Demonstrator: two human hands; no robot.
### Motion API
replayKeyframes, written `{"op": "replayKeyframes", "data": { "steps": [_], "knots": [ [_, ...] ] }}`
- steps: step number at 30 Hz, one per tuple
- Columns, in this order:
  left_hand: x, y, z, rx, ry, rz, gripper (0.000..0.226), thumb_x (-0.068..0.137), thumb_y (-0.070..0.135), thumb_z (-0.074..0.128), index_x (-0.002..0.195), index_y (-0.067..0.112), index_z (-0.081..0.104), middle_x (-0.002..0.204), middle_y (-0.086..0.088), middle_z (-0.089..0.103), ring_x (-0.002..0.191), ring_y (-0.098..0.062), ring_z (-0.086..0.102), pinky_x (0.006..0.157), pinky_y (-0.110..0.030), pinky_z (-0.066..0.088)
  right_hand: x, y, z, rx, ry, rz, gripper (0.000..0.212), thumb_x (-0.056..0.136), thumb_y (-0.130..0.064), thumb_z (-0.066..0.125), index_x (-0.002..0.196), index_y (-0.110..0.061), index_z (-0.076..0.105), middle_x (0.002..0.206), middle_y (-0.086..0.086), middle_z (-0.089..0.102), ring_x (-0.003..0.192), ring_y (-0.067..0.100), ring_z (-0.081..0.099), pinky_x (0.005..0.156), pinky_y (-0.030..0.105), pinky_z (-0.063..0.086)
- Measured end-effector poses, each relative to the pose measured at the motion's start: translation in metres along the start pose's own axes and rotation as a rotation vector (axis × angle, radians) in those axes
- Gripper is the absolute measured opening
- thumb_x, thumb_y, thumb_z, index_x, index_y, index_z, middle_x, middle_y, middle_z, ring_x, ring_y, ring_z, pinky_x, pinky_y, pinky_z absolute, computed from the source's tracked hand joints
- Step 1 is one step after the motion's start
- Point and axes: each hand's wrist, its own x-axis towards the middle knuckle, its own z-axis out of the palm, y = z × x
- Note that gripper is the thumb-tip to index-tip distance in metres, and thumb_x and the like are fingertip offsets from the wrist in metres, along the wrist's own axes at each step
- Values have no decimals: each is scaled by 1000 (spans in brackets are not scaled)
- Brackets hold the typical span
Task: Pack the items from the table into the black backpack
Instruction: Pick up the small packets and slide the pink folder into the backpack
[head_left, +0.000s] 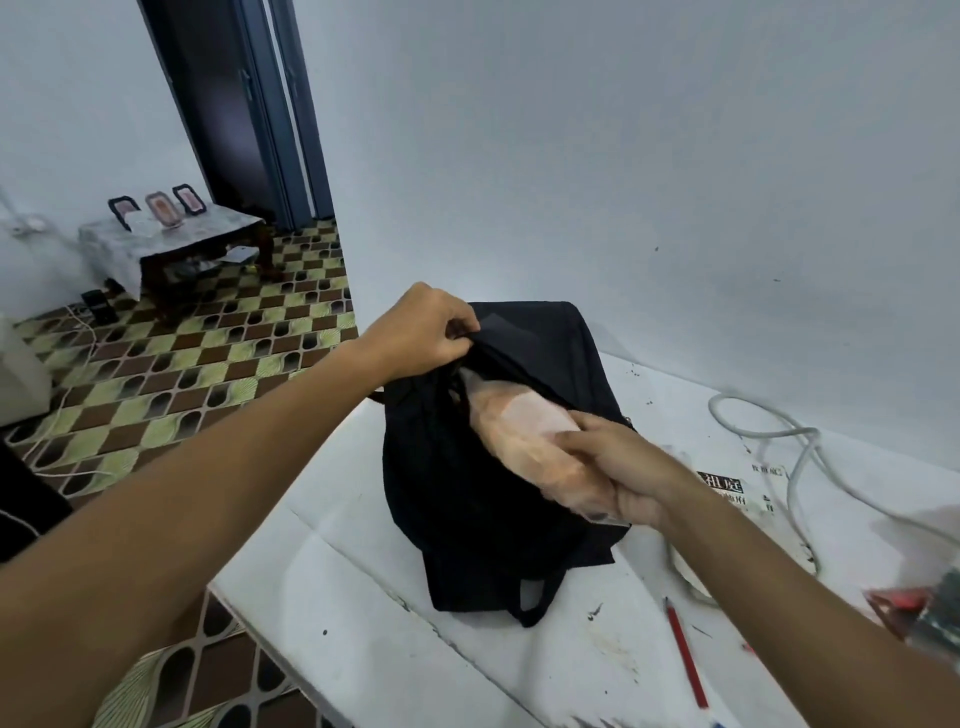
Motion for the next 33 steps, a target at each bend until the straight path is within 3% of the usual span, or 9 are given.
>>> {"op": "replayKeyframes", "data": {
  "steps": [6, 9, 15, 19, 21, 24, 26, 29, 33],
  "knots": [
    [0, 9, 8, -26, -22, -6, 18, 76, 6, 68, 92, 7, 75, 78, -5, 73, 70, -16, 65, 72, -24, 52, 28, -1, 31, 172, 326, 4, 45, 80, -13, 65, 122, -12, 47, 111, 17, 63, 82, 31, 67, 58, 36, 57],
    [3, 15, 10, -35, 29, -4, 15, 77, 6, 67, 89, 8, 75, 77, -5, 72, 70, -17, 63, 71, -25, 50, 54, -4, 57, 334, 468, -67, 56, 77, -12, 52, 132, -6, 41, 123, 20, 58, 101, 33, 62, 80, 42, 55],
    [-3, 11, 8, -56, 47, -1, 12, 76, 5, 66, 85, 6, 74, 75, -4, 71, 67, -16, 60, 69, -28, 49, 85, -8, 92, 50, 739, -311, 44, 83, -5, 55, 126, -2, 45, 116, 12, 58, 110, 25, 57, 96, 35, 45],
    [-22, -6, 23, -62, 33, -68, 16, 75, 1, 65, 89, 8, 67, 75, -4, 66, 66, -15, 55, 68, -34, 50, 72, -18, 77, -928, 316, -253, 12, 85, -16, 58, 87, -9, 67, 105, 19, 68, 101, 34, 62, 84, 35, 50],
    [-40, -10, 25, -89, -71, -31, 29, 78, 4, 68, 105, 15, 63, 95, -4, 65, 81, -15, 58, 79, -35, 51, 51, -23, 60, -1102, 58, -332, 8, 81, -15, 57, 77, -19, 62, 93, 10, 69, 89, 26, 65, 77, 32, 49],
    [-72, 2, 26, -55, -510, 78, 57, 85, 37, 69, 137, 35, 47, 153, -2, 27, 137, -14, 30, 113, -28, 24, 9, -17, 15, -1357, -126, -419, 42, 77, -5, 53, 111, -27, 67, 113, -1, 65, 103, 14, 56, 91, 33, 46],
    [-93, 11, 33, 52, -772, 59, 87, 71, 63, 70, 145, 47, 27, 159, 10, -17, 146, -13, -7, 117, -37, 5, -18, 1, -16, -1826, -134, -270, 79, 77, -10, 58, 146, -35, 29, 154, 3, 24, 140, 27, 20, 109, 42, 30],
    [-114, 15, 59, 401, -874, 101, 118, 60, 65, 76, 150, 44, 3, 150, 5, -41, 143, -27, -27, 114, -54, -3, -26, 39, -42, -2171, -60, -241, 99, 77, -23, 67, 151, -30, 2, 156, 18, -19, 143, 42, -16, 111, 58, 16],
    [-112, 8, 75, 385, -742, 72, 64, 77, 38, 69, 137, 29, 49, 158, -4, 22, 140, -30, 26, 108, -46, 36, -5, 41, -59, -2022, -10, -590, 65, 50, -25, 80, 112, -22, 60, 120, 6, 62, 110, 33, 60, 76, 41, 50]
  ]
}}
